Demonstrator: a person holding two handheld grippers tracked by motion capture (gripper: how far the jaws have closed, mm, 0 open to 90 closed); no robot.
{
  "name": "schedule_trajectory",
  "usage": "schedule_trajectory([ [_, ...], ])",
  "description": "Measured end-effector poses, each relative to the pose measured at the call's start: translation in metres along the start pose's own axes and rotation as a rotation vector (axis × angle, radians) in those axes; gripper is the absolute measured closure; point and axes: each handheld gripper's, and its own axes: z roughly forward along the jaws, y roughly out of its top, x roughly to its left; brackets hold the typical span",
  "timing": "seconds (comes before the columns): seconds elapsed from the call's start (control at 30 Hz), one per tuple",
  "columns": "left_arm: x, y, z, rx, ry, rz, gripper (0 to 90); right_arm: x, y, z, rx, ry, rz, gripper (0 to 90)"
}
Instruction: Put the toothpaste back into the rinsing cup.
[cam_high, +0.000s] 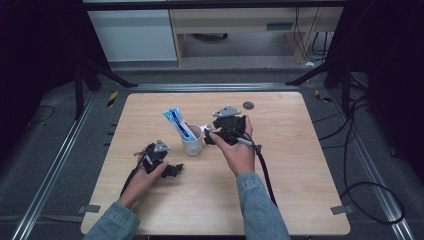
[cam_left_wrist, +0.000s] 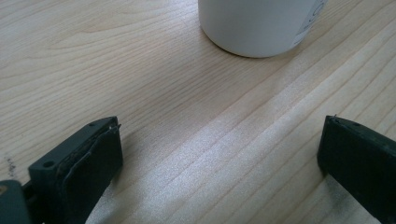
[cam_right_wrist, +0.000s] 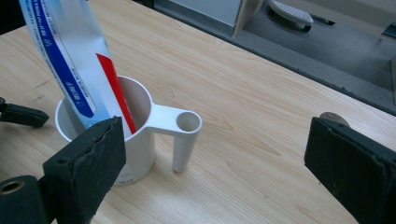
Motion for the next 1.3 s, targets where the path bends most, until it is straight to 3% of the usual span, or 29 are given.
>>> schedule_trajectory([
  [0.4, 0.0, 0.0, 0.0, 0.005, -0.001, 0.003, 0.0, -0.018, -0.015, -0.009, 0.021, -0.022, 0.017, 5.9],
  [0.73, 0.0, 0.0, 0.0, 0.005, 0.0, 0.003, 0.0, -0.033, -0.033, -0.018, 0.037, -0.047, 0.058, 6.9],
  [1.3, 0.0, 0.0, 0.0, 0.004, 0.0, 0.002, 0.0, -0.058, -0.062, -0.038, 0.067, -0.115, 0.103, 7.8],
])
